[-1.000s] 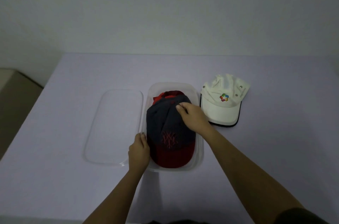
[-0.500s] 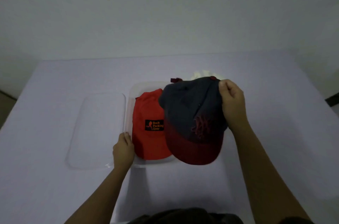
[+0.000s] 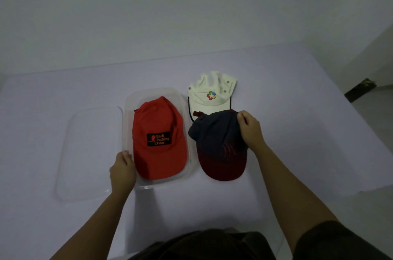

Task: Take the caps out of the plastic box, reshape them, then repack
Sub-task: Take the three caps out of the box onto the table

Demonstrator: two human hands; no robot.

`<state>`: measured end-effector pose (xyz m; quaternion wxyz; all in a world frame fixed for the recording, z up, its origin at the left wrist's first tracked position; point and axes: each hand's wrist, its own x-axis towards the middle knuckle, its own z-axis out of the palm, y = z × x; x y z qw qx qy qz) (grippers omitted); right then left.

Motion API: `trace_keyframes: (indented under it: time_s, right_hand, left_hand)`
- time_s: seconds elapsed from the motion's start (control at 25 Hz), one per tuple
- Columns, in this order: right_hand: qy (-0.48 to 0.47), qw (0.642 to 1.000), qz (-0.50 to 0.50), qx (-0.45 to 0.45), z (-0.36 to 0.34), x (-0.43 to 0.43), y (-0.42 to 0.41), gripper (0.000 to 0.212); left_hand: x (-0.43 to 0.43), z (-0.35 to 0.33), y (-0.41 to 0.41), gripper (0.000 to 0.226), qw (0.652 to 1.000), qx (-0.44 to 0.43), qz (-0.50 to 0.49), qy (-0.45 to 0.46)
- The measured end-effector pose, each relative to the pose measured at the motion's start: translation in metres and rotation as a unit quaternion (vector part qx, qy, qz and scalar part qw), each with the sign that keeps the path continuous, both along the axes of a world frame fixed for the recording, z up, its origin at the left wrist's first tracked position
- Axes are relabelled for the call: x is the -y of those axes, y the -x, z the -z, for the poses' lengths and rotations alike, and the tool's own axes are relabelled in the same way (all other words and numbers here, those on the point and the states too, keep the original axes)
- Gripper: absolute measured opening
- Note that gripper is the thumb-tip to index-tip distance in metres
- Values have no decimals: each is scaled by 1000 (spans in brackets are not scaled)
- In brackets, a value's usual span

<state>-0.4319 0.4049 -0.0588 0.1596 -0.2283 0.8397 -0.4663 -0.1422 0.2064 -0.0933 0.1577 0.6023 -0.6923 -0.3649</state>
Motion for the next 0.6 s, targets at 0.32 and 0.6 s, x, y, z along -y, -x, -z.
trace_keyframes:
  time_s: [0.32,0.6]
  right_hand:
    - [-57,998,2,7,14,-5,9,21]
    - [-11,989,-79,-123,-5,62,-26,27]
  left_hand:
    - [0,3,-1,42,1000,-2,-1,-7]
    - [-1,-1,0,42,1000,-3,-9,-3]
